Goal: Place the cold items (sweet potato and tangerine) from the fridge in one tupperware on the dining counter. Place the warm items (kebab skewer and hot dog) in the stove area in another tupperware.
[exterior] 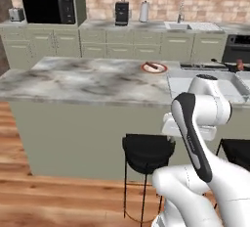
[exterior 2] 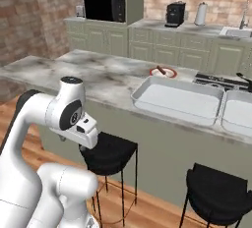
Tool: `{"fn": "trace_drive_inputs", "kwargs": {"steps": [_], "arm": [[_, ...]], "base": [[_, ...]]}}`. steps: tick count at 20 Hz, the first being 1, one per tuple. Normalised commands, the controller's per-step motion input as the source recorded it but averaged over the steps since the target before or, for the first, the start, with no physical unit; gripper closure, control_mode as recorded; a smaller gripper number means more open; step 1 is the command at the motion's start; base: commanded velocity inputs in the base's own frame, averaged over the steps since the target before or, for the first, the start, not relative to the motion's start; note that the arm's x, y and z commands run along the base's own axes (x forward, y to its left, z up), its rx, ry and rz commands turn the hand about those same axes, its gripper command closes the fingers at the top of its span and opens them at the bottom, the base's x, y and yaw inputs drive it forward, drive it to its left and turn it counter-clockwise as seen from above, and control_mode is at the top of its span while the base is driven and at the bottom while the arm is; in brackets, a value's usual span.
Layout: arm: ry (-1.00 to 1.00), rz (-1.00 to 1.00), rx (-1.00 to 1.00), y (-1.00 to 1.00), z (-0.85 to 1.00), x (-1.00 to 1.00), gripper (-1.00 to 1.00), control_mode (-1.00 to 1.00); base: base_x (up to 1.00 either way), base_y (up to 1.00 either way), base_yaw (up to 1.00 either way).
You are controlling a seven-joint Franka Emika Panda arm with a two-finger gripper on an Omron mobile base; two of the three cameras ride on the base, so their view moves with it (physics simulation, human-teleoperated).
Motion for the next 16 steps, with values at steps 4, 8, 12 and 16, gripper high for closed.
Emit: {"fn": "trace_drive_inputs", "kwargs": {"steps": [4, 8, 12, 16], "arm": [[0.00, 0.00, 0.00, 0.00, 0.00, 0.00, -1.00, 1.00], [0.00, 0.00, 0.00, 0.00, 0.00, 0.00, -1.00, 1.00], [0.00, 0.00, 0.00, 0.00, 0.00, 0.00, -1.00, 1.00], [0.00, 0.00, 0.00, 0.00, 0.00, 0.00, -1.00, 1.00]], "base": [[-0.03, 1.00, -0.04], [-0.21, 1.00, 0.00], [0.00, 1.00, 0.00], [0.00, 1.00, 0.00]]}}
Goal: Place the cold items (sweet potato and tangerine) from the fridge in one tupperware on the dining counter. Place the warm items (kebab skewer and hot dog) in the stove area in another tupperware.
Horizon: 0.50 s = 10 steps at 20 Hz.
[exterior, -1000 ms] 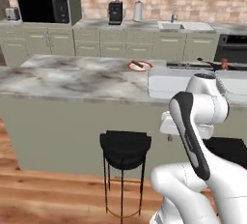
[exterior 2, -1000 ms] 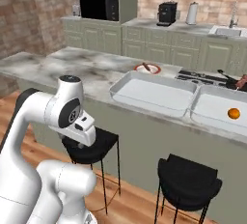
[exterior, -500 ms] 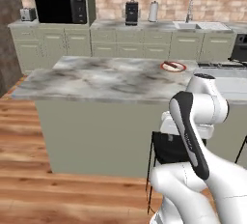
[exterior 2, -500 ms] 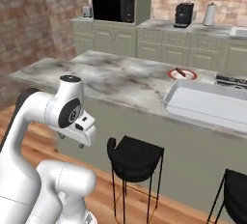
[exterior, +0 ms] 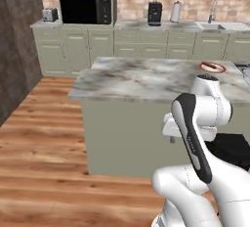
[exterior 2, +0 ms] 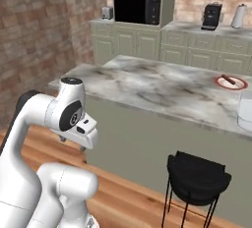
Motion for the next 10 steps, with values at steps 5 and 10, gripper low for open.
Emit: {"fn": "trace_drive_inputs", "kwargs": {"steps": [5, 10], "arm": [[0.00, 0.00, 0.00, 0.00, 0.00, 0.00, -1.00, 1.00], [0.00, 0.00, 0.00, 0.00, 0.00, 0.00, -1.00, 1.00]], "base": [[0.00, 1.00, 0.00], [0.00, 1.00, 0.00]]}}
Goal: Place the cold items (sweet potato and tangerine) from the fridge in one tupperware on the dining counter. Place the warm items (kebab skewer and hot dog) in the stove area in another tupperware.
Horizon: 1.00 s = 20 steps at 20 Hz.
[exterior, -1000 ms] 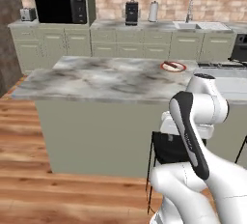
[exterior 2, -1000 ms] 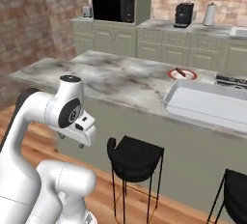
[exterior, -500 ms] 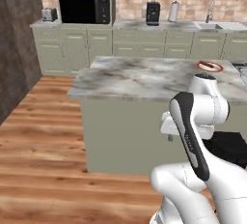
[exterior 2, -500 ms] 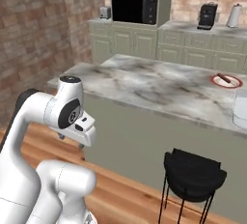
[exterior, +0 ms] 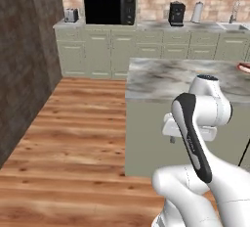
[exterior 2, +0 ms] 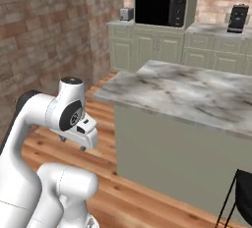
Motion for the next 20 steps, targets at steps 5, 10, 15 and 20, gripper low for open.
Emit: {"fn": "trace_drive_inputs", "kwargs": {"steps": [5, 10, 15, 20], "arm": [[0.00, 0.00, 0.00, 0.00, 0.00, 0.00, -1.00, 1.00], [0.00, 0.00, 0.00, 0.00, 0.00, 0.00, -1.00, 1.00], [0.00, 0.00, 0.00, 0.00, 0.00, 0.00, -1.00, 1.00], [0.00, 0.00, 0.00, 0.00, 0.00, 0.00, -1.00, 1.00]], "base": [[0.00, 1.00, 0.00], [0.08, 1.00, 0.00], [0.49, 1.00, -0.17], [0.87, 1.00, -0.39]]}}
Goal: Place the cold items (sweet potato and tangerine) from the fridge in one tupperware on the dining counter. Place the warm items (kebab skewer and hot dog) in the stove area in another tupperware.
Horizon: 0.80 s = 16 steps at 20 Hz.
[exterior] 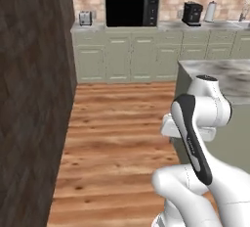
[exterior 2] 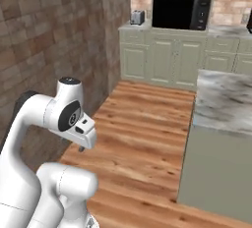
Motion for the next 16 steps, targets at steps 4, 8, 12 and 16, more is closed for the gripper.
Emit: {"fn": "trace_drive_inputs", "kwargs": {"steps": [4, 8, 12, 16], "arm": [[0.00, 0.00, 0.00, 0.00, 0.00, 0.00, -1.00, 1.00], [0.00, 0.00, 0.00, 0.00, 0.00, 0.00, -1.00, 1.00], [0.00, 0.00, 0.00, 0.00, 0.00, 0.00, -1.00, 1.00], [0.00, 0.00, 0.00, 0.00, 0.00, 0.00, -1.00, 1.00]], "base": [[1.00, 1.00, -0.41], [1.00, 1.00, -0.31], [1.00, 0.89, -0.23], [1.00, 0.42, -0.24]]}}
